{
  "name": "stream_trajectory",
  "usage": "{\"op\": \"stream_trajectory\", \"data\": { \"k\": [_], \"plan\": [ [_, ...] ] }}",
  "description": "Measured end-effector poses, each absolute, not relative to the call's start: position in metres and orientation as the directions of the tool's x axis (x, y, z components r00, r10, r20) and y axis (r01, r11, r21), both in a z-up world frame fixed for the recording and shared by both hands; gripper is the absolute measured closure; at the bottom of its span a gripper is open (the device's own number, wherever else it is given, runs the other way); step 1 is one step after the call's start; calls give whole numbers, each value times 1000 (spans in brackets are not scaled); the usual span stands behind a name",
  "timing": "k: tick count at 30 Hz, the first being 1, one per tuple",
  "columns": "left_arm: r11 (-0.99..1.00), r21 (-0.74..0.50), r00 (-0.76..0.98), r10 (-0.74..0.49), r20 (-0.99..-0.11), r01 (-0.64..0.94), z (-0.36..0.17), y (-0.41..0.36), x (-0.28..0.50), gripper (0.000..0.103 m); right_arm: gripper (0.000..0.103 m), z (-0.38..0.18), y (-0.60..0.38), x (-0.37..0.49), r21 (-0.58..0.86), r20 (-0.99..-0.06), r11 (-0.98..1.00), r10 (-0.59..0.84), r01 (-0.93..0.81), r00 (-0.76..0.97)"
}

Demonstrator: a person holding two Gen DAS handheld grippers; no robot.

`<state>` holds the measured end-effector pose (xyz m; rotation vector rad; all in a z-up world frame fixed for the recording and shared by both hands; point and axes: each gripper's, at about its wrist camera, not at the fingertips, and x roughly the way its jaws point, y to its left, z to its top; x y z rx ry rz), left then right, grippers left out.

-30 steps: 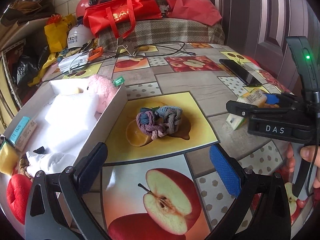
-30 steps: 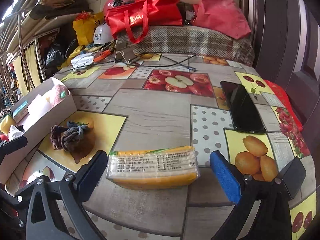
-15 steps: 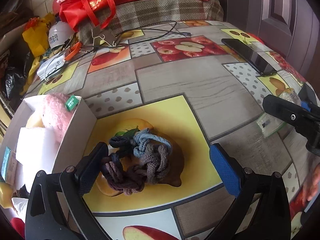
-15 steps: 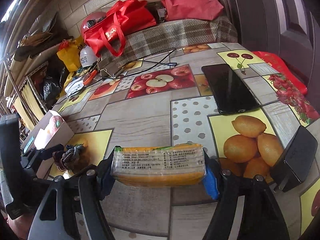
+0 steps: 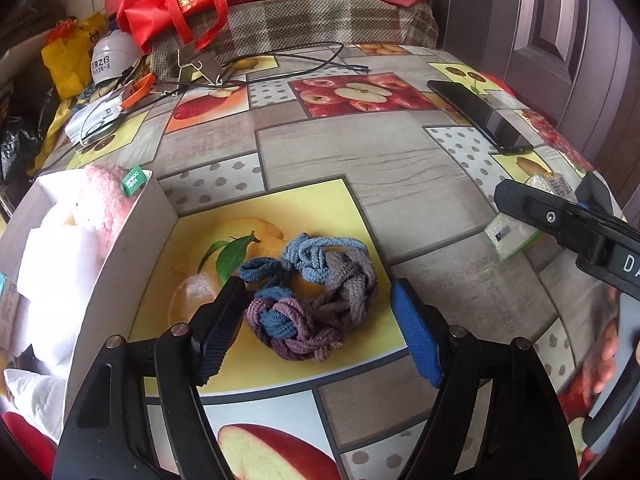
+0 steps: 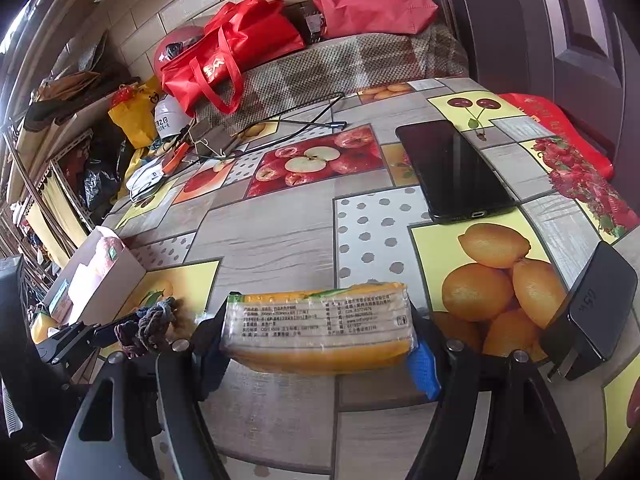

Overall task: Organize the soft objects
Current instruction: 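Grasp the multicolour braided rope knot with the left tool while the right tool grasps the yellow tissue pack, then lift the rope knot with the left tool while the right tool lifts the tissue pack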

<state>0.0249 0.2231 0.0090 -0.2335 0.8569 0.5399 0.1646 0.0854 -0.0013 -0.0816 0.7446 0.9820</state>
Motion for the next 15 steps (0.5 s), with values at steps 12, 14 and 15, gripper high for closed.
{"op": "stream_trajectory", "data": {
  "k": [12, 14, 15],
  "plan": [
    [834, 31, 627, 438, -645, -551, 31, 196, -3, 76, 29, 2, 80, 164, 251, -588, 601, 717, -759, 374],
    [825, 34, 654, 471, -592, -564, 38, 187, -14, 76, 29, 5, 73, 162, 252, -560, 613, 723, -749, 404],
    [821, 40, 666, 489, -563, -569, 42, 183, -20, 76, 30, 8, 69, 160, 250, -542, 620, 726, -744, 423]
  ]
}}
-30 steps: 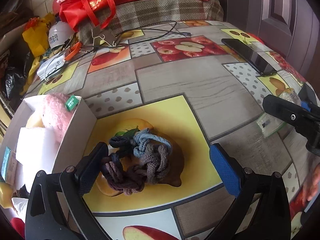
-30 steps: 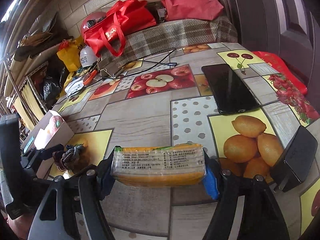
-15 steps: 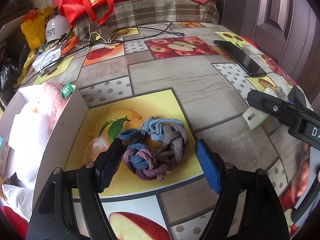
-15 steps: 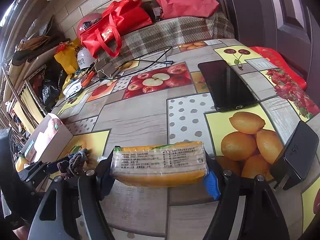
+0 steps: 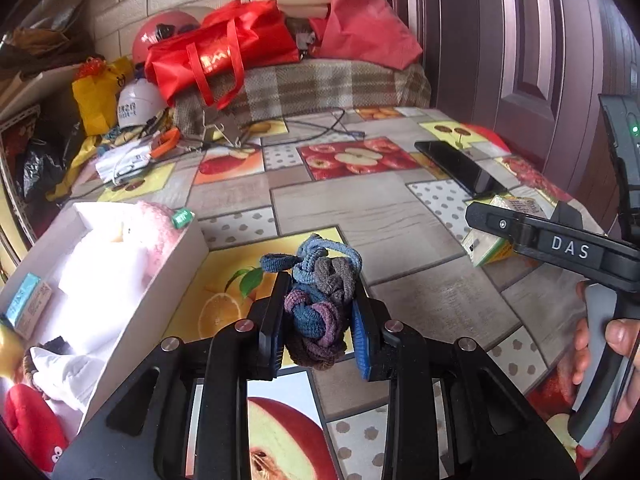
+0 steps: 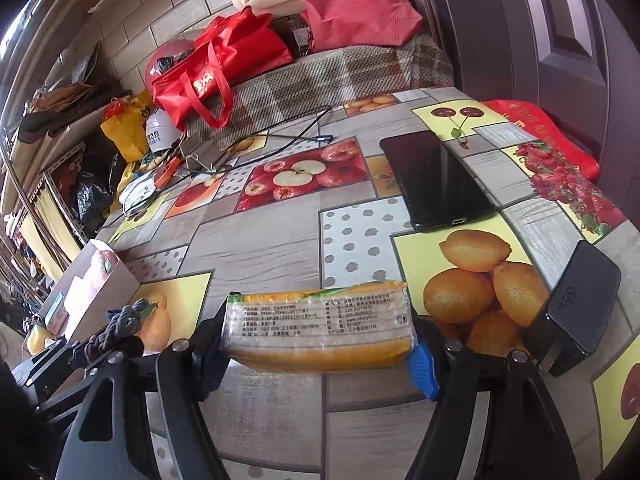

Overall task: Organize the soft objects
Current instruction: 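Lift the rope knot with the left tool while the right tool lifts the tissue pack, then carry the rope knot with the left tool while the right tool carries the tissue pack over the box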

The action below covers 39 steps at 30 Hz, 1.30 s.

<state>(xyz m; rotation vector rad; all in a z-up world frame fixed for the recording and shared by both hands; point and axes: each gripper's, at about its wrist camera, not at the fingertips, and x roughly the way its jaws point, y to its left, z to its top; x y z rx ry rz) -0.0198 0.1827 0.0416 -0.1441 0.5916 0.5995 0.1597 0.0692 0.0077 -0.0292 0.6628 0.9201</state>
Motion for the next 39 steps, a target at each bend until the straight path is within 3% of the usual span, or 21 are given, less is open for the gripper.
{"op": "stream_trajectory", "data": {
  "k": [8, 14, 18, 22, 39],
  "plan": [
    [806, 38, 712, 543, -446, -591, 54, 159, -50, 76, 29, 23, 39, 113, 166, -395, 632, 746, -757, 536],
    [877, -113, 802, 365, -472, -466, 51, 165, -64, 77, 29, 26, 25, 73, 115, -334, 600, 774, -792, 538],
    [868, -141, 810, 370, -455, -476, 53, 165, -73, 77, 30, 27, 18, 46, 63, -303, 576, 789, -815, 534],
    [862, -131, 809, 392, -438, -489, 55, 162, -82, 76, 30, 28, 21, 30, -10, -273, 580, 782, -814, 561],
    [860, -24, 816, 473, -333, -509, 61, 143, -139, 76, 30, 25, 32, 1, -21, -258, 570, 791, -821, 555]
  ]
}}
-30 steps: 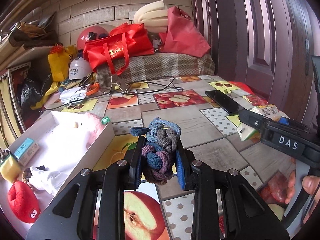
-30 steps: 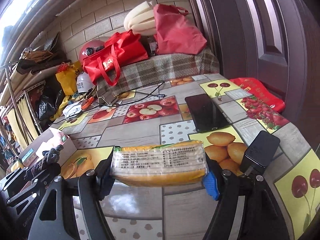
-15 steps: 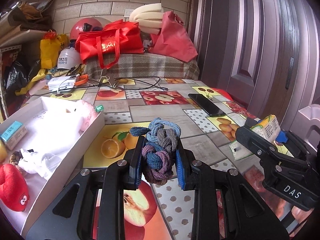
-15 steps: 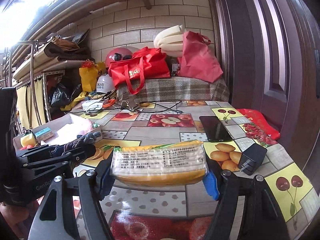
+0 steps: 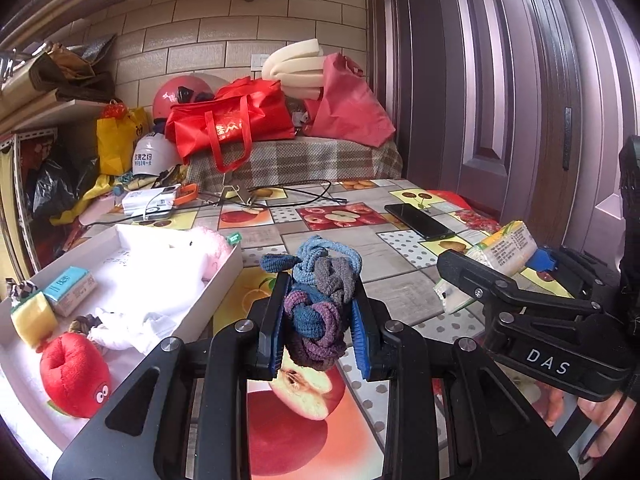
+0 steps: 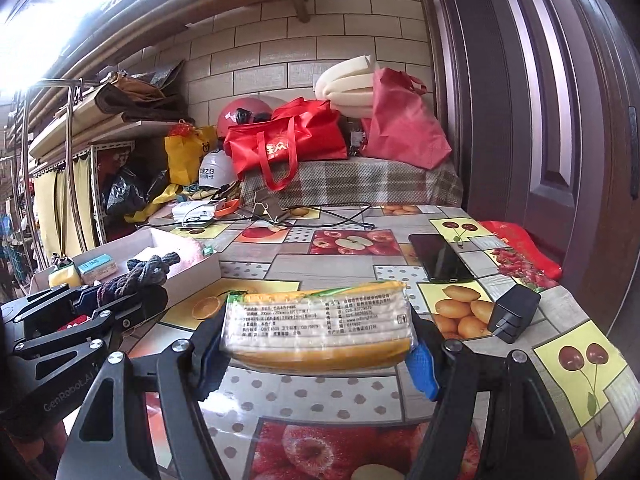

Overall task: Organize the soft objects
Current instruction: 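Carry the rope knot with the left tool while the right tool carries the tissue pack over the box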

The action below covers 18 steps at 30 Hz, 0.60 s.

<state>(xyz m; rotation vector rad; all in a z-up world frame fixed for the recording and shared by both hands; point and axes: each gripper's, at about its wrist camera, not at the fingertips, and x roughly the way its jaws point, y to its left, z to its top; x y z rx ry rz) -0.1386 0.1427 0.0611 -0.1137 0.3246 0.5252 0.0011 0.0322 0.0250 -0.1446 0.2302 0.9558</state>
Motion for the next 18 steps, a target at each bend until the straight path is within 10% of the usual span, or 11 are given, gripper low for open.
{"op": "stream_trajectory", "data": {
  "k": [18],
  "plan": [
    [658, -128, 664, 695, -275, -742, 60, 216, -272, 76, 30, 22, 77, -48, -51, -261, 466, 847, -883, 462]
  ]
}}
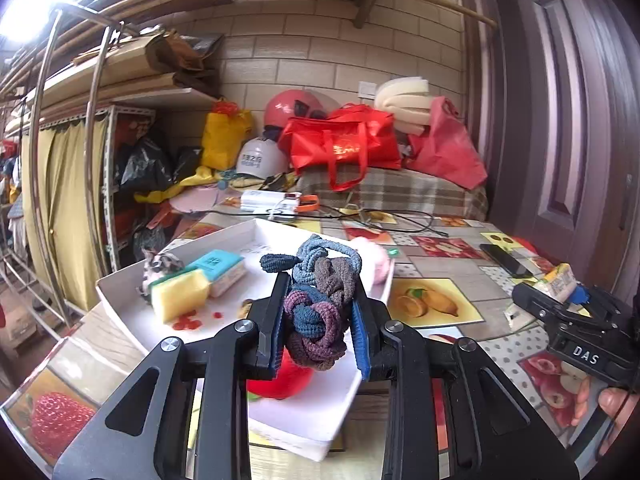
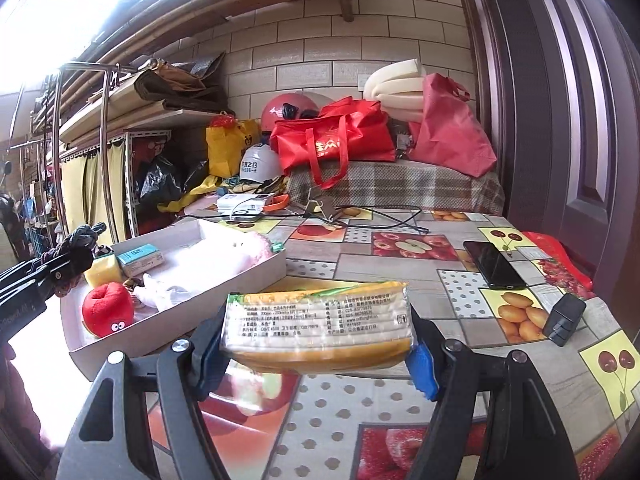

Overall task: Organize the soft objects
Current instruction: 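Carry the rope knot with the left tool while the right tool carries the tissue pack over the box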

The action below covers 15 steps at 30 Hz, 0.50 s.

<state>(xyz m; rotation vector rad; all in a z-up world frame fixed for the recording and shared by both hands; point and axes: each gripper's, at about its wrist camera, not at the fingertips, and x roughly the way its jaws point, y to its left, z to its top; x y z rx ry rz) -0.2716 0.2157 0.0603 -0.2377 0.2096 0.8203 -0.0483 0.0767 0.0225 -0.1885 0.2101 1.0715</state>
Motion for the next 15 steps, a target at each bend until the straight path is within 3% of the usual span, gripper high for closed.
{"op": "stream_trajectory", "data": {
  "k": [15],
  "plan": [
    [617, -128, 618, 706, -346, -777, 50, 279, -283, 76, 30, 21, 162, -94, -76, -271, 333, 900, -940, 341]
  ]
}}
